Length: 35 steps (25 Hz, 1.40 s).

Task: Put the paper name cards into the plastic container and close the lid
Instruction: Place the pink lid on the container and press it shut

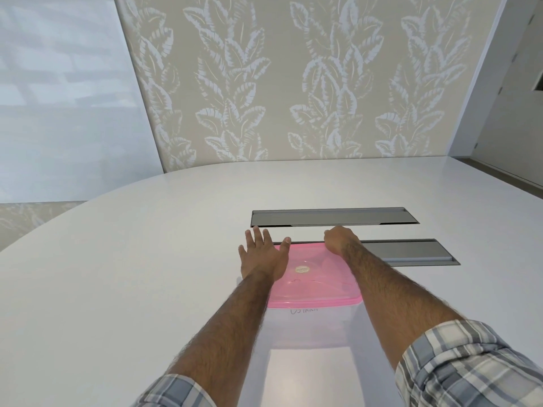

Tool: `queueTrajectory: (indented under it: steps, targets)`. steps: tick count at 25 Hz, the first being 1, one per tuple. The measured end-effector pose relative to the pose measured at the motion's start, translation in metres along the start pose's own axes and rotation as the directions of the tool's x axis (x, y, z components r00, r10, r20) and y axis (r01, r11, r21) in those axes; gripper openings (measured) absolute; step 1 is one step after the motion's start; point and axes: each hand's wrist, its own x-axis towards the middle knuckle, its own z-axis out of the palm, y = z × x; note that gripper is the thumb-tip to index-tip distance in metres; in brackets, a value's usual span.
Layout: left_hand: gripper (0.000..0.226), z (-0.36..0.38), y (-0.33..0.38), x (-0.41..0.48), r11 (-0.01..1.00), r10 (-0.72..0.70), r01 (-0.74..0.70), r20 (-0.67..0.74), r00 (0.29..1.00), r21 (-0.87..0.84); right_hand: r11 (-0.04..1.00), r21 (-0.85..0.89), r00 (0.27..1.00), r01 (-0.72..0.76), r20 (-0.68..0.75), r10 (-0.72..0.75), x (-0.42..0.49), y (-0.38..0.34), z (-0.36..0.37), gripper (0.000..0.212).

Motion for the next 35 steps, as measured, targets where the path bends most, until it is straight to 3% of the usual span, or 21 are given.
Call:
queueTrajectory:
  steps: [5,18,28,35]
  targets:
    - [0.079,0.002,-0.002,-0.001,0.987,0.111,-0.112,0.015,0.994,0.118,0.999,-0.013,0.999,0.035,-0.025,-0.036,-0.002,0.001,0.003,0.040]
    - [0.087,0.007,0.000,-0.002,0.973,0.111,-0.105,-0.016,0.994,0.205,0.974,0.215,0.992,-0.069,-0.087,0.090,-0.010,-0.003,0.000,0.047]
    - [0.088,0.009,0.000,-0.001,0.972,0.115,-0.107,-0.026,0.993,0.211,0.969,0.227,0.988,-0.100,-0.089,0.123,-0.020,-0.004,-0.002,0.045]
    - [0.082,0.008,0.001,-0.001,0.971,0.108,-0.103,-0.011,0.994,0.216,0.993,0.119,0.974,0.004,-0.224,0.023,-0.033,-0.006,-0.005,0.056]
